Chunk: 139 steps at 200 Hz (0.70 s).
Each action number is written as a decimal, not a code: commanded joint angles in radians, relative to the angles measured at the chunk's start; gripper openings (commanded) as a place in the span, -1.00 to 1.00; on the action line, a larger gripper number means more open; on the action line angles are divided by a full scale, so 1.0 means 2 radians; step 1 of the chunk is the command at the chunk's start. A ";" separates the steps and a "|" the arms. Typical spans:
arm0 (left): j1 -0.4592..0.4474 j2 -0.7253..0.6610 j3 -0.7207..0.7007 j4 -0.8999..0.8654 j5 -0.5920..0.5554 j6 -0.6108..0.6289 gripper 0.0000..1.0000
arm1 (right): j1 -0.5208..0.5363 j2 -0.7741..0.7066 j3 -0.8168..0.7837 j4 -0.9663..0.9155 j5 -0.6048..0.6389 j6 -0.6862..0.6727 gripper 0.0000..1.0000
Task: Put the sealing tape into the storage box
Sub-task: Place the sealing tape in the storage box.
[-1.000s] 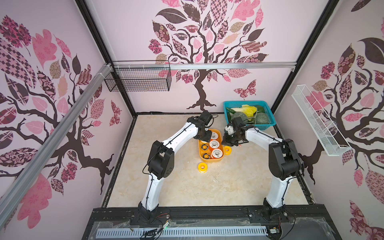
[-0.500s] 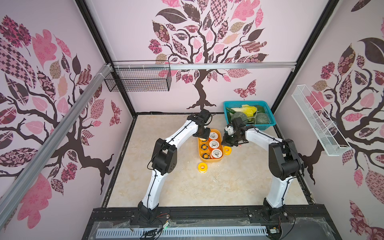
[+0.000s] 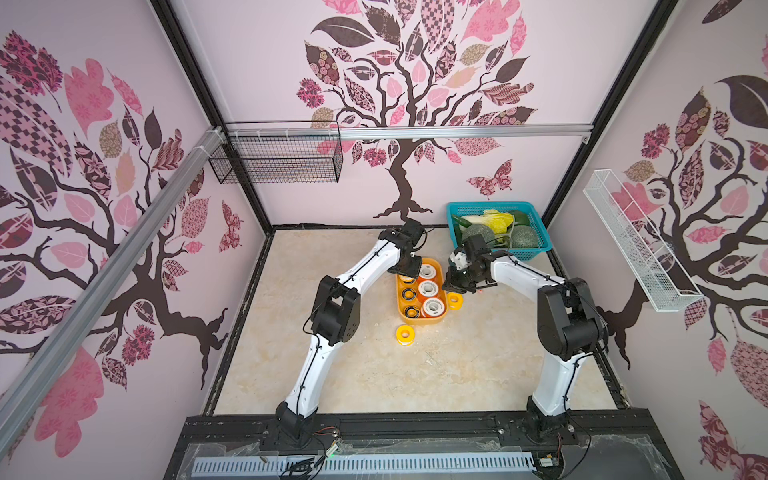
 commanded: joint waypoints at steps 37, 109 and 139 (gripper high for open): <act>0.002 0.017 0.020 -0.007 -0.007 0.003 0.20 | 0.001 0.015 0.000 -0.001 -0.019 -0.001 -0.70; 0.002 0.037 0.044 -0.012 -0.018 0.003 0.21 | 0.001 0.016 0.002 -0.002 -0.022 -0.003 -0.70; 0.002 0.043 0.049 -0.014 -0.022 0.005 0.21 | 0.001 0.016 0.001 -0.002 -0.023 -0.004 -0.70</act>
